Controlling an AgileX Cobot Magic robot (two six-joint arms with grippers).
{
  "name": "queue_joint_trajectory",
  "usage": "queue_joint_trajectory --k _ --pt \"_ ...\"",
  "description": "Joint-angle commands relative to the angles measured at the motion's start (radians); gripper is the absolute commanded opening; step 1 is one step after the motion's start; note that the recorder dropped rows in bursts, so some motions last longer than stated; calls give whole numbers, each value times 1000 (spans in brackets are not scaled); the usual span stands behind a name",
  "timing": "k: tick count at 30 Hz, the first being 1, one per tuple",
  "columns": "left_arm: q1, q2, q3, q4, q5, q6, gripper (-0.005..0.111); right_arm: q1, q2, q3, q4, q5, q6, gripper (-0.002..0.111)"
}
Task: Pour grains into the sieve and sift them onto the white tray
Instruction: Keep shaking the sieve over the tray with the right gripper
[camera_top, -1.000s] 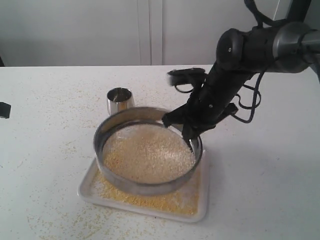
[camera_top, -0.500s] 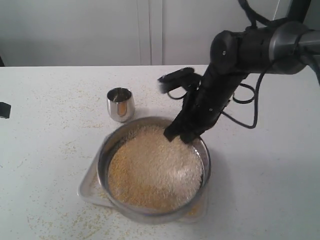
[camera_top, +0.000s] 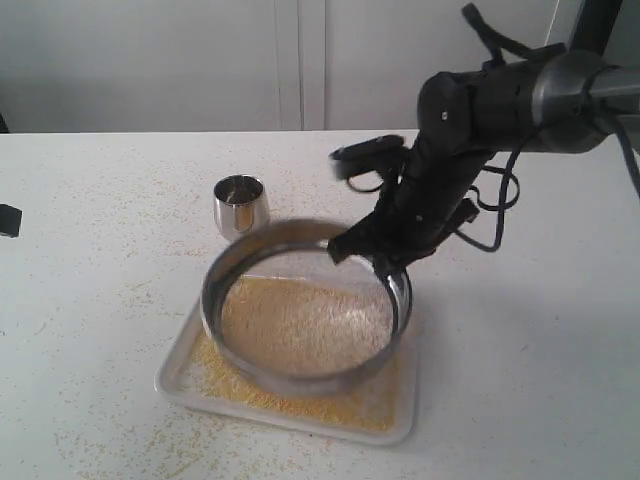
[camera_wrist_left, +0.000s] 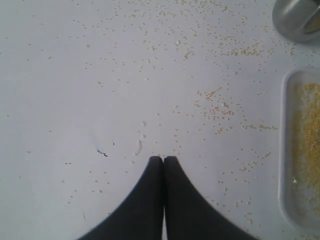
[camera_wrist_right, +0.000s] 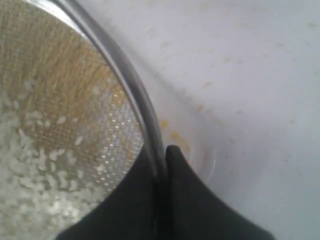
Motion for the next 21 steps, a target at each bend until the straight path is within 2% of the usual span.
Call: queue_joint_trajectory --k 1,3,4,5,7,8,9,12,14,15,18,19,20,21 --pt "4 -7 8 -5 5 0 0 24 -14 -8 255 4 -193 0" --pt "4 -7 8 -5 5 0 0 43 -20 -15 268 101 -524 0" --pt "4 -7 8 -5 5 0 0 43 -22 -15 204 92 -507 0" --pt "4 -7 8 -5 5 0 0 31 -22 -15 111 46 -380 0" --pt "4 -7 8 -5 5 0 0 0 -24 -15 -63 -44 21 0" --pt "4 -7 8 -5 5 0 0 -10 -24 -15 -79 -59 160 0" --pt "4 -7 8 -5 5 0 0 -9 -24 -15 -65 -63 157 0" --pt "4 -7 8 -5 5 0 0 31 -24 -15 35 3 -114 0" --pt "4 -7 8 -5 5 0 0 57 -31 -11 -1 41 -289 0" --pt "4 -7 8 -5 5 0 0 60 -37 -8 -68 6 -263 0" --pt "4 -7 8 -5 5 0 0 46 -49 -4 -220 -142 195 0" --pt "4 -7 8 -5 5 0 0 44 -48 -4 -201 -165 250 0" --pt "4 -7 8 -5 5 0 0 51 -48 -4 -159 -167 202 0" --pt "4 -7 8 -5 5 0 0 67 -48 -4 -95 -152 72 0"
